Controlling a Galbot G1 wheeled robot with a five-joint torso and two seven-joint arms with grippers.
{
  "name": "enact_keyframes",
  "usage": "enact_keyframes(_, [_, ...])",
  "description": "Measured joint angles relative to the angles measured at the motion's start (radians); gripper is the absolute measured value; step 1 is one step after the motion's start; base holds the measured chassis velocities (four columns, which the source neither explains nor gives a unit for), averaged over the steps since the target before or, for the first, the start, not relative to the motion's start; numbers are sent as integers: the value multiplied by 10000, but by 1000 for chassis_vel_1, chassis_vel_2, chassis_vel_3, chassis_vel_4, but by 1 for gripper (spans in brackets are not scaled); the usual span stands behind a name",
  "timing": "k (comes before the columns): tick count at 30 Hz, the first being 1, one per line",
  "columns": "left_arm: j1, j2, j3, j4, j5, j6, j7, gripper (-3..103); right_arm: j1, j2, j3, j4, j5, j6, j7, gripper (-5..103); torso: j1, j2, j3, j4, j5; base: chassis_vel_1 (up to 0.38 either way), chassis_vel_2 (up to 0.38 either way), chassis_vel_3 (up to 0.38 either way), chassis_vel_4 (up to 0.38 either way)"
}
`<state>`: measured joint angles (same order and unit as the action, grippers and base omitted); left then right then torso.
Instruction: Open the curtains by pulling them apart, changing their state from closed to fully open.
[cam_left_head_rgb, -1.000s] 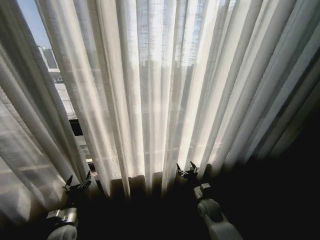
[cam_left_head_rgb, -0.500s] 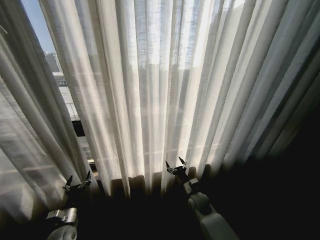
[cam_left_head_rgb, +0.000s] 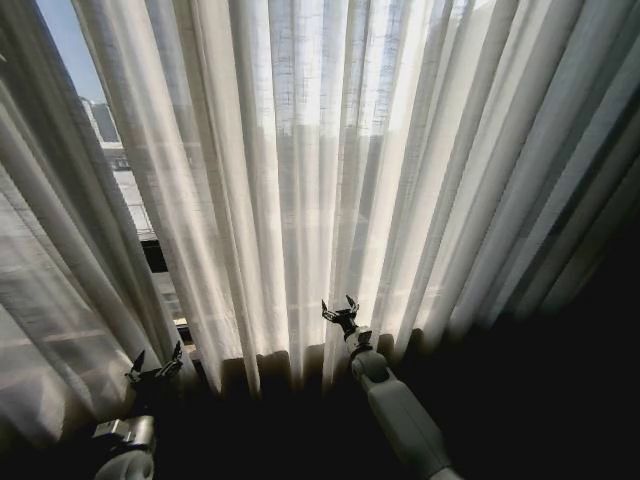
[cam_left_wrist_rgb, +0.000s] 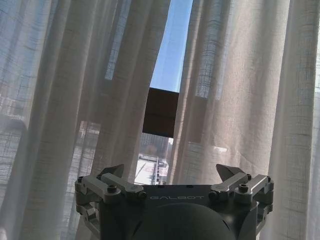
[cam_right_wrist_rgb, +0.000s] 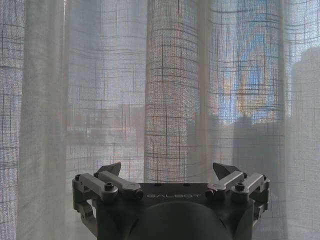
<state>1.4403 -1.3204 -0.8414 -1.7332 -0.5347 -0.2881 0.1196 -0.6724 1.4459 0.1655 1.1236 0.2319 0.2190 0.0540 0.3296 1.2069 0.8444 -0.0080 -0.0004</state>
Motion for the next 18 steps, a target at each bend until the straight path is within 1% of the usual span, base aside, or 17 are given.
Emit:
enact_keyframes(1, [0,0,-1,0,0,0,0,100,134,137,41,-222,-149,29,63,101,0,0,0,1,1,0,0,0,0])
enact_keyframes(2, [0,0,0,0,0,1,0,100,194,209,69,-343,-242,69,94,97,0,0,-1,1,1,0,0,0,0])
enact_keyframes(3, [0,0,0,0,0,1,0,100,194,209,69,-343,-242,69,94,97,0,0,-1,1,1,0,0,0,0])
enact_keyframes(6, [0,0,0,0,0,0,0,100,189,228,110,-463,-349,228,101,82,-1,1,-2,1,0,0,0,0,0])
enact_keyframes(7, [0,0,0,0,0,0,0,100,164,210,124,-461,-354,249,102,82,-2,2,-2,0,1,0,0,0,0])
enact_keyframes(8, [0,0,-1,0,0,0,0,100,124,180,140,-446,-356,265,102,77,-1,1,-2,-1,1,0,0,0,0])
enact_keyframes(9, [0,0,-1,0,0,0,0,100,124,180,140,-446,-356,265,102,77,-1,1,-2,-1,1,0,0,0,0])
enact_keyframes(12, [0,0,0,0,0,1,0,100,-5,73,200,-301,-353,271,124,61,-1,1,-1,-1,1,0,0,0,0])
enact_keyframes(13, [0,0,0,0,0,1,0,100,-5,73,200,-301,-353,271,124,61,-1,1,-1,-1,1,0,0,0,0])
enact_keyframes(14, [0,0,0,0,0,0,0,100,-62,31,213,-232,-347,272,129,55,-1,1,-1,-1,2,0,0,0,0])
enact_keyframes(15, [0,0,-1,0,0,0,0,100,-85,16,218,-200,-335,271,129,55,-1,1,-1,-1,2,0,0,0,0])
enact_keyframes(16, [0,0,0,0,0,0,0,100,-134,-14,227,-132,-297,270,130,49,-1,1,-2,-1,1,0,0,0,0])
enact_keyframes(17, [0,0,0,0,0,0,0,100,-134,-14,227,-132,-297,270,130,49,-1,1,-2,-1,1,0,0,0,0])
enact_keyframes(18, [0,0,-1,0,0,0,0,100,-169,-29,235,-92,-256,268,129,44,-2,2,-2,-1,2,0,0,0,0])
